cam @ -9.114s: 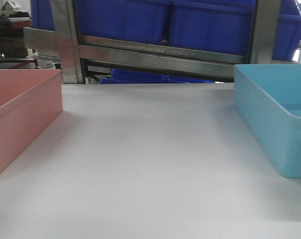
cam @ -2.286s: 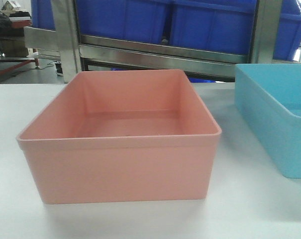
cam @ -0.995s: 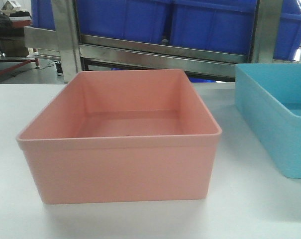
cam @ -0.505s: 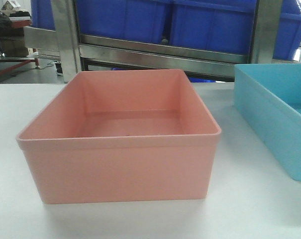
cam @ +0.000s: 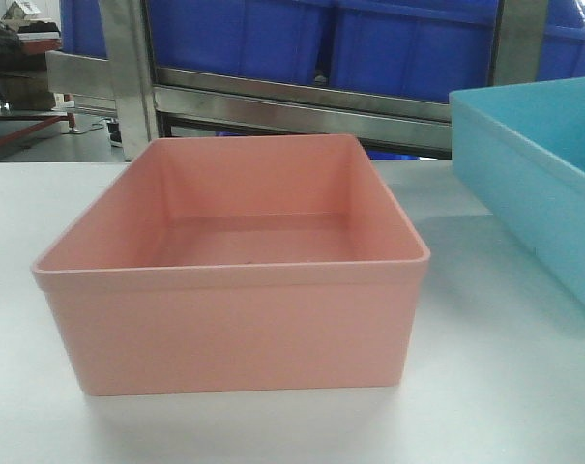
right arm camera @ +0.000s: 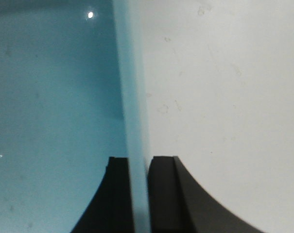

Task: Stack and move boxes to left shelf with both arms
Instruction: 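Grip and lift the light-blue bin with the right gripper toward the pink bin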

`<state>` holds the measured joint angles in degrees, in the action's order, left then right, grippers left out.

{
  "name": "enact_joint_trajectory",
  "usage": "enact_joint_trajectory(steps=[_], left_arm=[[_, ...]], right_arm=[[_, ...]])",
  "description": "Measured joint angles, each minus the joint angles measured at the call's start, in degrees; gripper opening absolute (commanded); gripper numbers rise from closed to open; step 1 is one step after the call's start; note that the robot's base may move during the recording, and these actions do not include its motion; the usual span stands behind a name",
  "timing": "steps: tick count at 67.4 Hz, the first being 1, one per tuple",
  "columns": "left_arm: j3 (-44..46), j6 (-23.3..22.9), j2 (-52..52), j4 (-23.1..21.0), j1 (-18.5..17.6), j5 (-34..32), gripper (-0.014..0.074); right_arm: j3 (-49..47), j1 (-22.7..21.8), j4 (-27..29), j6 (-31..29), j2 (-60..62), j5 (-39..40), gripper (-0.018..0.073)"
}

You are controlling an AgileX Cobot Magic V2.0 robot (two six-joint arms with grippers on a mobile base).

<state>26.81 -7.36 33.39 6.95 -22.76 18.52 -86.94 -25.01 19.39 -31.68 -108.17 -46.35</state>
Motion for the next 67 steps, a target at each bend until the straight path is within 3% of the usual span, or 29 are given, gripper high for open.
enact_joint_trajectory(steps=[16,31,67], left_arm=[[0.0,0.0,0.0,0.0,0.0,0.0,-0.0008],[0.0,0.0,0.0,0.0,0.0,0.0,-0.0008],[0.0,0.0,0.0,0.0,0.0,0.0,-0.0008]], right_arm=[[0.0,0.76,4.6,4.95,8.34,-3.05,0.0056],[0.0,6.72,4.37,16.24,16.14,-8.14,0.0056],[0.1,40.69,-12.23,51.76,20.12,-11.18,0.0056]])
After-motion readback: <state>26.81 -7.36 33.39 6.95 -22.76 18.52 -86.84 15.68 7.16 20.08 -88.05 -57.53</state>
